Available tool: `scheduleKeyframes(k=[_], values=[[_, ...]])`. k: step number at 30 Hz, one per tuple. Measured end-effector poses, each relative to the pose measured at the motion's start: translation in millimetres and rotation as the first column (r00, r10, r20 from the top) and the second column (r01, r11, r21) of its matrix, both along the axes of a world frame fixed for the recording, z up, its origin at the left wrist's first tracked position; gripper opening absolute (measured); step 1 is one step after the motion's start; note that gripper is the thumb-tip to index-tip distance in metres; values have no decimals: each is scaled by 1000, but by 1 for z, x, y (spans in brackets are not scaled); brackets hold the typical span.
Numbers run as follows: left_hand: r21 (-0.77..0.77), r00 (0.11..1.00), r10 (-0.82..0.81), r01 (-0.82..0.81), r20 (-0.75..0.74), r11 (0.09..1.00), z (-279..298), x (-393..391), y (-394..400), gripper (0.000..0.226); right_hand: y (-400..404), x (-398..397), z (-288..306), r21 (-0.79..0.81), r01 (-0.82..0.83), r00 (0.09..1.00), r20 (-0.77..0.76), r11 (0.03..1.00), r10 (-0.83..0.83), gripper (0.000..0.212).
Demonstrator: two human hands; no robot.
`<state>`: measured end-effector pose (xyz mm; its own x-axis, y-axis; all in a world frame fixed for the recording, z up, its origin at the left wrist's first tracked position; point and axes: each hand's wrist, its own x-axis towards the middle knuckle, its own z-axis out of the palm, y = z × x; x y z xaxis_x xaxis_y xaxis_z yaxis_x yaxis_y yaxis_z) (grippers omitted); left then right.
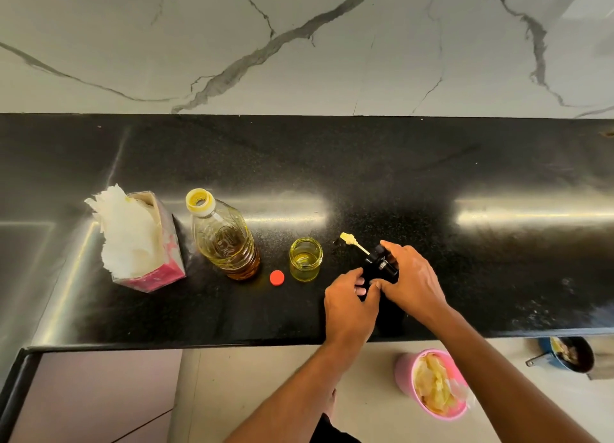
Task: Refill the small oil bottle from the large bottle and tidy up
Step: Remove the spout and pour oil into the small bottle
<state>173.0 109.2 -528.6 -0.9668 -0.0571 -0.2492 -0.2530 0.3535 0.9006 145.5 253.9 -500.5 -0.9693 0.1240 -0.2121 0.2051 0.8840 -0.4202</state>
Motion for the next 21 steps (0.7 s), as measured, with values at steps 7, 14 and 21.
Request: scheduleKeyframes(k=[7,14,21], values=[[1,1000,14,-14,10,1000,3,1,-3,47,-2,-1,3,-34,28,999,35,999,-27,98],[32,998,9,-7,-64,999,11,13,-25,37,-1,-4,9,-29,-43,998,38,999,44,115],[-8,958,152,-158,-243,987,18,28,-90,11,-17,-2,20,-22,-60,976,-209,998,54,104]])
